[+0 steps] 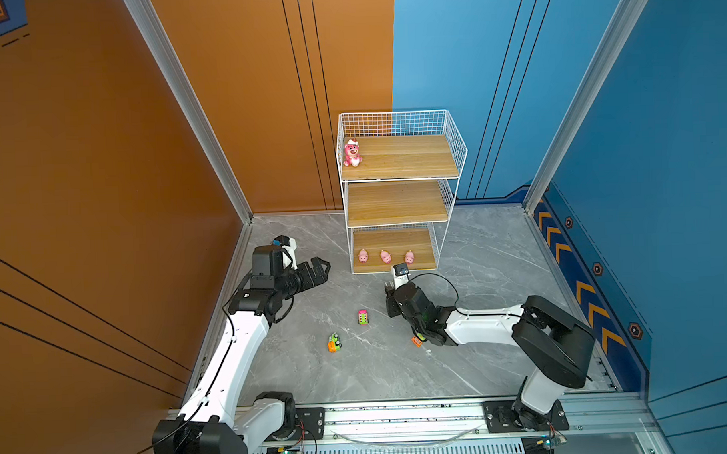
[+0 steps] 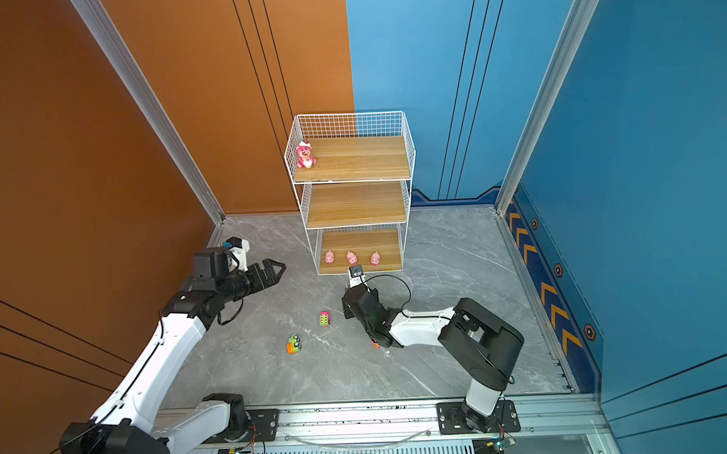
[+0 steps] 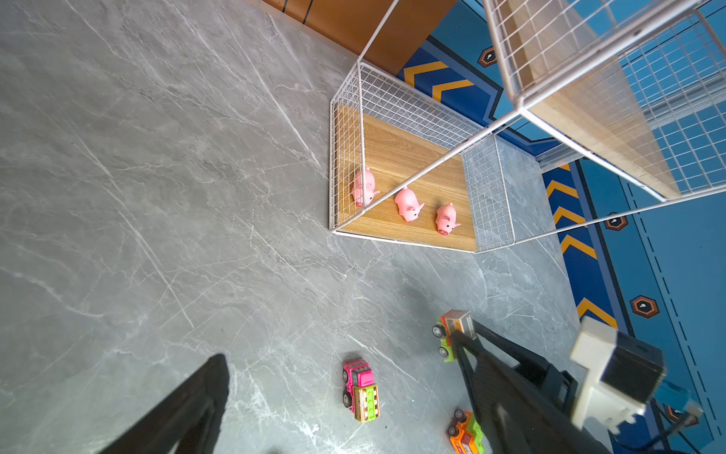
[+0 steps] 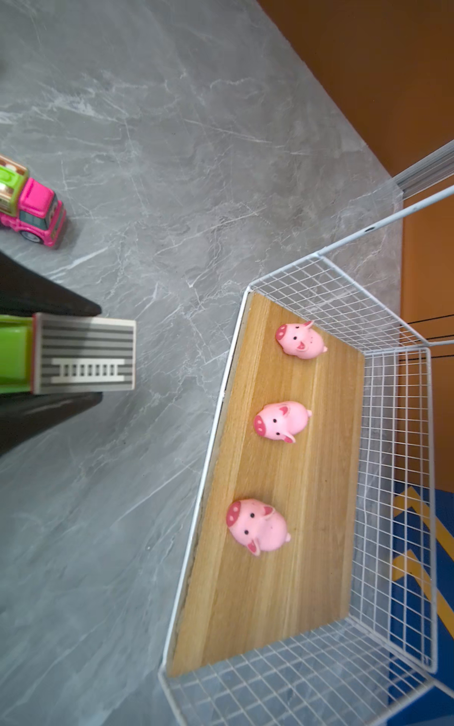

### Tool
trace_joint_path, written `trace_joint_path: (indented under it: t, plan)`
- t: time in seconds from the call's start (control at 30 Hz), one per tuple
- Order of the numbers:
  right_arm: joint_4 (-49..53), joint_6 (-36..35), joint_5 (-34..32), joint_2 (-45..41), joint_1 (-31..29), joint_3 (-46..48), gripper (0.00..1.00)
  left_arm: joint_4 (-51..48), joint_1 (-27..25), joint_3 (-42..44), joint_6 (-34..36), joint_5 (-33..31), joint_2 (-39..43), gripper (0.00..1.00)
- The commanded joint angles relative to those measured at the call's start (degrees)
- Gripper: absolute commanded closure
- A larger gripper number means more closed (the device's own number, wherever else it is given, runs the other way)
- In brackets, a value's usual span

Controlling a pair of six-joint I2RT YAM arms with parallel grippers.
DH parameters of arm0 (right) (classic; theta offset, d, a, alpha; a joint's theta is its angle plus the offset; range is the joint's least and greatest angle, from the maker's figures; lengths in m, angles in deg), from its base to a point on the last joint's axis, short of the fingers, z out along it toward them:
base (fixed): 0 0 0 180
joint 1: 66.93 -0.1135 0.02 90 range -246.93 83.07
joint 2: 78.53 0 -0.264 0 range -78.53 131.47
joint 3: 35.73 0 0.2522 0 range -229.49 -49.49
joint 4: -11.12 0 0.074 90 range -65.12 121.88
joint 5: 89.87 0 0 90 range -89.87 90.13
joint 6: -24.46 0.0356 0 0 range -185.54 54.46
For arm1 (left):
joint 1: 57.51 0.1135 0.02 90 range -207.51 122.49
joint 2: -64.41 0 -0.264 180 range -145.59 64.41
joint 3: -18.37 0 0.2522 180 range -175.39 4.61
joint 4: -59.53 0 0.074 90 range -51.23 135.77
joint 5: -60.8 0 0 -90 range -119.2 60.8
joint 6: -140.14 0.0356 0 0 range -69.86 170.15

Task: Place and organize the plastic toys onto the shelf
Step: 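Raise the fire truck up to the shelf's middle tier with the right gripper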

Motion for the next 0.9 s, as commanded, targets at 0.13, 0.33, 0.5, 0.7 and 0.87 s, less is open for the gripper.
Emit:
trace_joint_path:
  t: [0.13,0.33,0.5,0.7,0.87]
  plan:
    - [15.8,-5.2,-4.6,-11.3,0.0,-6.5,0.75,0.2,0.5,0.6,-0.5,1.0,-0.2,0.02]
    - [23.4,-6.6,-7.2,-16.0,3.4,-13.1,0.76,0.2,0.4,0.7,-0.5,1.1,0.0,0.02]
    - [25.4,-9.1,-6.9,-14.8,7.1,-18.1,0.76,0.2,0.4,0.6,-0.5,1.3,0.1,0.02]
    - [25.7,-11.8,-6.8,-12.9,10.3,-22.1,0.76,0.2,0.2,0.7,-0.3,1.1,0.2,0.02]
    - [24.6,-13.1,-7.6,-11.6,12.0,-23.8,0.76,0.2,0.2,0.8,-0.3,1.1,0.2,0.02]
